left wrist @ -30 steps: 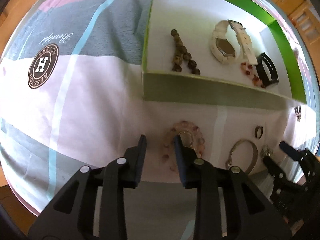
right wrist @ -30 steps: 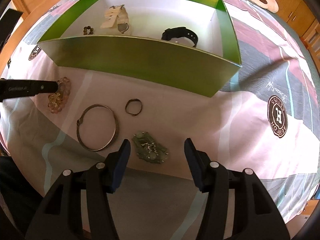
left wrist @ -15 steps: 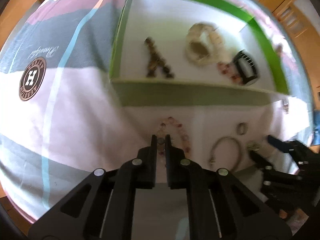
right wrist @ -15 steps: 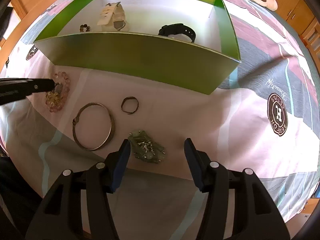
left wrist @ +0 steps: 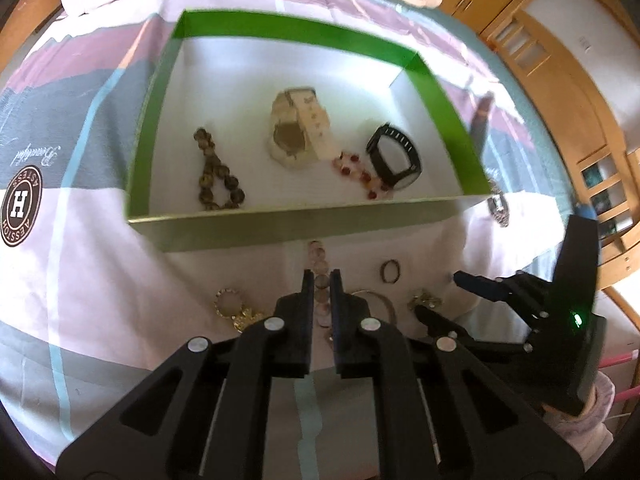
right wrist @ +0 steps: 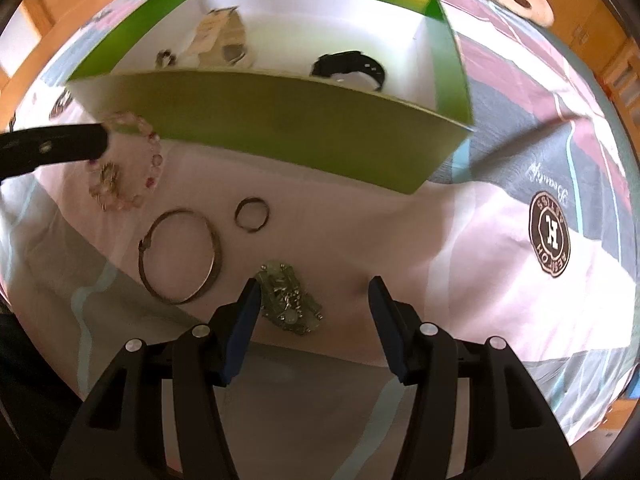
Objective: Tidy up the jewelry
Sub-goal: 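Lift the pink bracelet toward the box with the left tool while the right tool grasps the green pendant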
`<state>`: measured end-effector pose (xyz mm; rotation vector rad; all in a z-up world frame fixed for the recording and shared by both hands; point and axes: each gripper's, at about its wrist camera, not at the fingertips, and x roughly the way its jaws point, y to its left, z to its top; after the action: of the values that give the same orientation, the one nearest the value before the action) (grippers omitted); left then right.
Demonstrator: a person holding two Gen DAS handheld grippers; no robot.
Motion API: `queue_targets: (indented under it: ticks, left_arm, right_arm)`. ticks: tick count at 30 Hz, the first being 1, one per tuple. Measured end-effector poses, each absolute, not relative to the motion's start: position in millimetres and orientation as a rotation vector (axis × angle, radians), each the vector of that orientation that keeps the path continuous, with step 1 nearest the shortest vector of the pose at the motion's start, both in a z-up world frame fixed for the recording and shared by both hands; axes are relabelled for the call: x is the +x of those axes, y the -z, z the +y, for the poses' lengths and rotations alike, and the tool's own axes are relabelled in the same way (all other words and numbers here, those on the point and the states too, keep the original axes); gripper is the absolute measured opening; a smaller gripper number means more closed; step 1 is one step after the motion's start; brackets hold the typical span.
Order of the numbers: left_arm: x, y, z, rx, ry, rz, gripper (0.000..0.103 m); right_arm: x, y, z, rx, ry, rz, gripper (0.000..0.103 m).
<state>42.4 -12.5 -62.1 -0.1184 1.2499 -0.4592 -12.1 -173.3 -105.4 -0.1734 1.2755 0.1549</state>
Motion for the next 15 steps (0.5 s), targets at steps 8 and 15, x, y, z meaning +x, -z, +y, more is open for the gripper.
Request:
queue_targets:
  ticks: [8,15]
  left_arm:
    - [53.9,88.9,-15.1,-0.096,0.383,1.338,0.01]
    - [55.7,102.0,-26.4,-0.039,0.352,1.366,0.024]
  right_arm:
    - [-11.7,110.2,-169.3,-0.166,-0.181,1.26,0.036]
    - [-16.3,107.2,-160.8,-0.189,-0.214,1.235,0.026]
